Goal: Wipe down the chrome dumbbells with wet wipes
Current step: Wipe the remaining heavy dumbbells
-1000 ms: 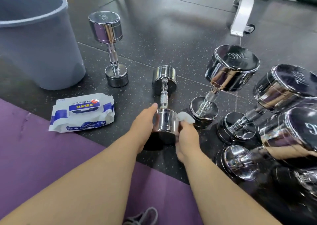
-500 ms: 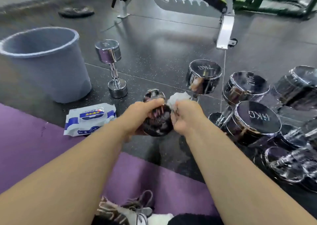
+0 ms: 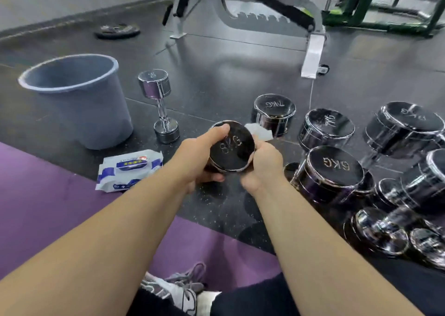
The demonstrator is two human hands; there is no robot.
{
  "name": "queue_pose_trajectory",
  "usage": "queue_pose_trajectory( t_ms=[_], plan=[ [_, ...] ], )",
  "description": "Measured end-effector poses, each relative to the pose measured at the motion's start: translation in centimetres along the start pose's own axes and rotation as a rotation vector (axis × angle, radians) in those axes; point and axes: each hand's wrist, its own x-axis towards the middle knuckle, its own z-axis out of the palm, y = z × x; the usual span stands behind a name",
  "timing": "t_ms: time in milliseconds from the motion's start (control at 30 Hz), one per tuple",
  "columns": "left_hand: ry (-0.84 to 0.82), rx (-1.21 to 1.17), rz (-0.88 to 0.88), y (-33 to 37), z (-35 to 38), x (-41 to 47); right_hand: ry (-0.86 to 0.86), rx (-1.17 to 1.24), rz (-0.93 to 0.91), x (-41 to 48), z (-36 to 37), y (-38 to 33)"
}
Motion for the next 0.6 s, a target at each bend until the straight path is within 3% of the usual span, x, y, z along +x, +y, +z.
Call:
queue_pose_trajectory(
  t_ms=[167,333,367,433,533,600],
  plan=[
    [-0.080,0.041,-0.019,1.2,-0.9,0.0,-0.065,0.039,-0.018,0.8,1.2,-0.7],
    [-0.119,0.077,-0.146,1.4,-0.7,-0.2,0.041,-0.251,-0.022,0.0,1.6,-2.0],
    [-0.116,0.096,-0.159,1.5,-0.7,-0.3,0.069,-0.336,-0.091,-0.2,1.5,-2.3],
    [-0.120,0.114,-0.165,1.8,-1.1,-0.4,0.081,-0.687,-0.409,-1.4,2.3,-2.9],
    [-0.196,0.132,-0.151,1.6,-2.1,-0.9,-0.203,-1.310,-0.709,-4.0,2.8,-2.3],
    [-0.214,0.100,-0.174,1.3,-2.8,-1.3,-0.402,-1.544,-0.827,-5.6,1.2,-2.0]
  ],
)
